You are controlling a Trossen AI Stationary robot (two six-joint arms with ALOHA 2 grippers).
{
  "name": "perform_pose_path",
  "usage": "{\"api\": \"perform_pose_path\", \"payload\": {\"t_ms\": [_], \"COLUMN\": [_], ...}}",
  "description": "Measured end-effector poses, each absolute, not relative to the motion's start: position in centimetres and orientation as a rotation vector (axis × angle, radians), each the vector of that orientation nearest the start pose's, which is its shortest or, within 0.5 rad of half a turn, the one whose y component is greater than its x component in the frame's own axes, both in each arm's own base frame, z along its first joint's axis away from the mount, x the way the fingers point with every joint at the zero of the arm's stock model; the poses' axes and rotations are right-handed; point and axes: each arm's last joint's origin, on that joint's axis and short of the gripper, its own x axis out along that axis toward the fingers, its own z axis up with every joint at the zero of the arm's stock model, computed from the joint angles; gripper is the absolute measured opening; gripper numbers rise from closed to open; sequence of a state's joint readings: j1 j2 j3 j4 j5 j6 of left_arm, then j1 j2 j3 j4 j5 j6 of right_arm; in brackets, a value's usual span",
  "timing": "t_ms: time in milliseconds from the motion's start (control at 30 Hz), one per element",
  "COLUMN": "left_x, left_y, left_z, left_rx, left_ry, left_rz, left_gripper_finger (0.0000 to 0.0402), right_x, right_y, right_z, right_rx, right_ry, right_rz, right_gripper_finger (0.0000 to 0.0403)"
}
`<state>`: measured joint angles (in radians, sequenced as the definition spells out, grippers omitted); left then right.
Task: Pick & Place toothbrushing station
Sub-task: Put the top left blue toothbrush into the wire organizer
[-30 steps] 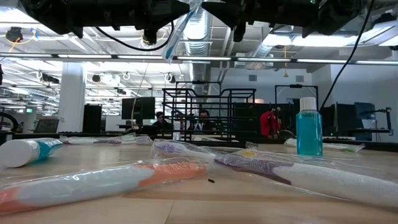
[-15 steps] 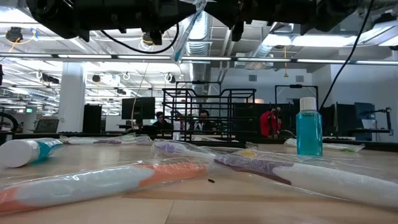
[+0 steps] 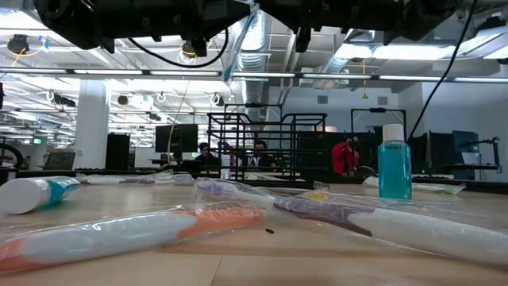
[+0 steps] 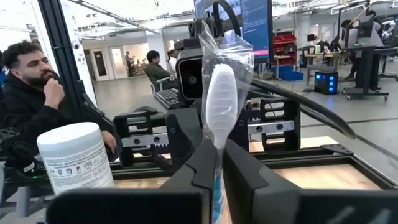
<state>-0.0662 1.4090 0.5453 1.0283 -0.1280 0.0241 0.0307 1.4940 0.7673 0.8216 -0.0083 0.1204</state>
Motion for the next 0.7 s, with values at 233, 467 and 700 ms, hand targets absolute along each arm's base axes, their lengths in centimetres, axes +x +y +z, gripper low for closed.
{"api": "perform_pose_path", "payload": {"t_ms": [233,467,700], "left_x": [27.7,27.7,27.7], "left_y": [-1.4,-1.3,-1.3], "left_z": [23.2,22.9,22.7], "left_rx": [0.006,0.003,0.006], "left_ry": [-0.158,-0.137,-0.114], "left_rz": [0.07,0.129,0.13], "left_gripper_finger": [0.0012,0.0056,0.0077], "right_x": [31.9,31.8,30.6], "right_y": [1.0,1.0,0.9], "right_z": [25.6,25.2,26.1], "right_rx": [0.117,0.109,0.091], "right_ry": [-0.065,-0.006,0.039], "right_rz": [0.045,0.041,0.029], "right_gripper_finger": [0.0009,0.0004,0.0003]}}
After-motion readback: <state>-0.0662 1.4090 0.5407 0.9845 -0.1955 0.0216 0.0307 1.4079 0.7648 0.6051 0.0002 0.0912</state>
